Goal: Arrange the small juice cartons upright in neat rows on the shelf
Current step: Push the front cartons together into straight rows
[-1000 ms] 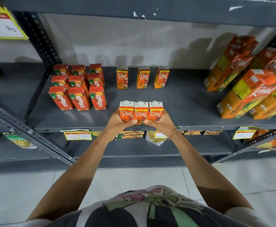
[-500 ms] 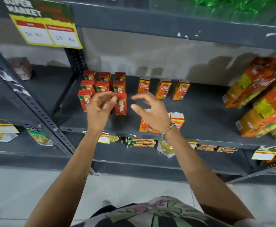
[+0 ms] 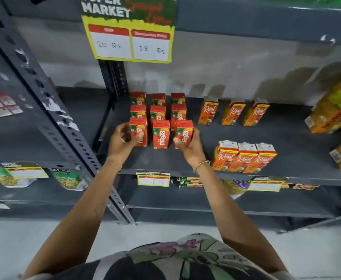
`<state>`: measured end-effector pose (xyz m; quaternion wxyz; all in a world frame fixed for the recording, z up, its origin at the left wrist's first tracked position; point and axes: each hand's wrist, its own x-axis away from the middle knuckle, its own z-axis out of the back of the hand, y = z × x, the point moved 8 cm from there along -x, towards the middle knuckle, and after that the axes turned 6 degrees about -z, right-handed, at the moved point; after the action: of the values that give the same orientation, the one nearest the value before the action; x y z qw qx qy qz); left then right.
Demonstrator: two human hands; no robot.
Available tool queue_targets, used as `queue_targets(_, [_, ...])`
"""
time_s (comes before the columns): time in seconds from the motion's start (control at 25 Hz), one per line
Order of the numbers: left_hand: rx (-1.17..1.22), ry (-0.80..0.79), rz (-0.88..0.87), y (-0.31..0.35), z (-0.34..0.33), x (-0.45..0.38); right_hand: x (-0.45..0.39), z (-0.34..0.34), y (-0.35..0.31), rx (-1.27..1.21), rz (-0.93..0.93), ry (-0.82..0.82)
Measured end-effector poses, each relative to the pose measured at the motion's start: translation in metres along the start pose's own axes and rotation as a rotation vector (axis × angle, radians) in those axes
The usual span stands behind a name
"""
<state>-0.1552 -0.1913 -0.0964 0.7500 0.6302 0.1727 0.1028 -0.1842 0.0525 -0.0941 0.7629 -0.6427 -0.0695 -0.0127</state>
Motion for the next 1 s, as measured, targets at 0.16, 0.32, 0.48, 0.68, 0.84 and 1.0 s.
queue_targets(0.16, [-0.083, -0.121, -0.022, -0.002, -0.007, -0.007, -0.015, 0.0, 0.005, 0.081, -0.011, -0.033])
queue_targets(0.32, [-0.11, -0.183, -0.116, 0.004, -0.02, -0.006, -0.017, -0.014, 0.002, 0.139, 0.008, -0.095])
queue_targets(0.48, [-0.024, -0.297, -0.041, 0.003, -0.025, -0.008, -0.018, -0.013, -0.002, 0.129, 0.001, -0.134])
queue_targets(0.68, [0.091, -0.415, -0.043, 0.007, -0.045, -0.002, -0.01, -0.022, -0.011, 0.096, -0.001, -0.184])
queue_targets(0.84, [0.117, -0.419, -0.046, 0.008, -0.048, 0.005, -0.003, -0.026, -0.011, 0.077, -0.017, -0.213])
queue_targets(1.0, [0.112, -0.424, -0.009, 0.003, -0.041, 0.021, 0.019, -0.033, -0.009, 0.065, -0.038, -0.206])
